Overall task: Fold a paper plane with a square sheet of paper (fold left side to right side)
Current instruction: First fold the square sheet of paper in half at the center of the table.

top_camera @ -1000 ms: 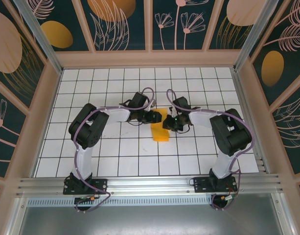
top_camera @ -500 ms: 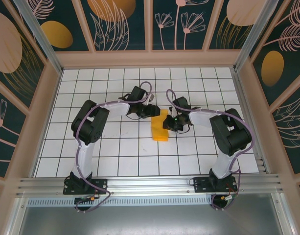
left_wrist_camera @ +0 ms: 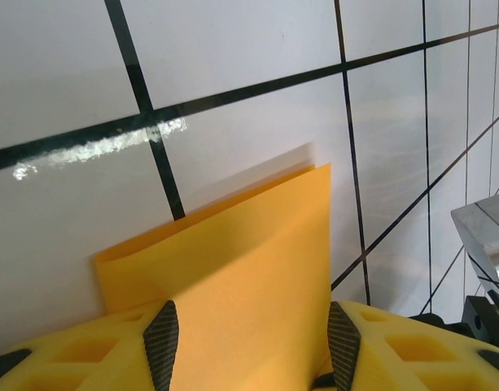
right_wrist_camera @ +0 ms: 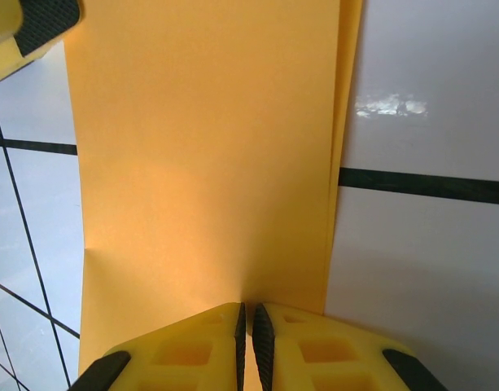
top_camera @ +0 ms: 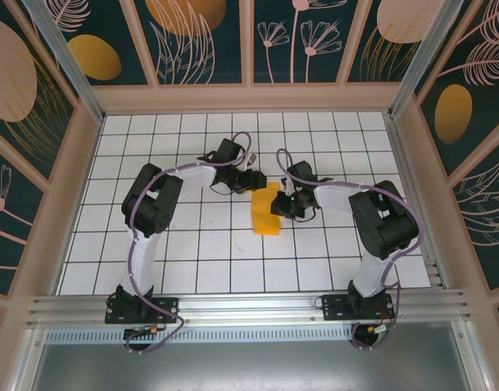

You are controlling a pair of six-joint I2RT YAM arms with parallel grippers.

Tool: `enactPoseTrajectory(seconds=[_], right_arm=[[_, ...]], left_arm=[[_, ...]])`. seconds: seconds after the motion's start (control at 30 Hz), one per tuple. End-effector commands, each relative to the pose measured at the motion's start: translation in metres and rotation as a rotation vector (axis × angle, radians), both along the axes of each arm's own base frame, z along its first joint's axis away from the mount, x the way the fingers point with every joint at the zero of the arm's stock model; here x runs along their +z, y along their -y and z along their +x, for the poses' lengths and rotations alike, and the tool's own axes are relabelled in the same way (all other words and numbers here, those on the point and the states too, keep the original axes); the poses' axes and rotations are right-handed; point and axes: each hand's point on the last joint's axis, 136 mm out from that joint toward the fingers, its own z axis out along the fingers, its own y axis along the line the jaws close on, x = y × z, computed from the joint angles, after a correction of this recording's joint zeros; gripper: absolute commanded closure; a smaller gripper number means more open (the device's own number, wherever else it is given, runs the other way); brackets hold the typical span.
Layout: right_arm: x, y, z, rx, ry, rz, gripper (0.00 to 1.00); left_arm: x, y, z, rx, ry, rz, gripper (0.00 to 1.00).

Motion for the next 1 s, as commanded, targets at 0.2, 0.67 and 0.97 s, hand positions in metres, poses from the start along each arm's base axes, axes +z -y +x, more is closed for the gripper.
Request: enactPoseTrajectory(seconds=[0.2,0.67,0.97], right_arm=[[-0.046,0.038,-0.03,-0.023,-0.12,-0.207,0.82],[-0.04,0.034,-0.023,-0.027,-0.097,-0.186,0.81],[-0.041,0.032,-0.023,-0.024,-0.096,-0.179,0.81]], left_arm=[[-0.023,-0.025,0.061,0.101,0.104,0.106,0.44],[0.082,-0.039,0.019,0.097,0.238,-0.032,0.41],[0.034,-0.001,-0.042,-0.007,0.1,-0.087,0.42]])
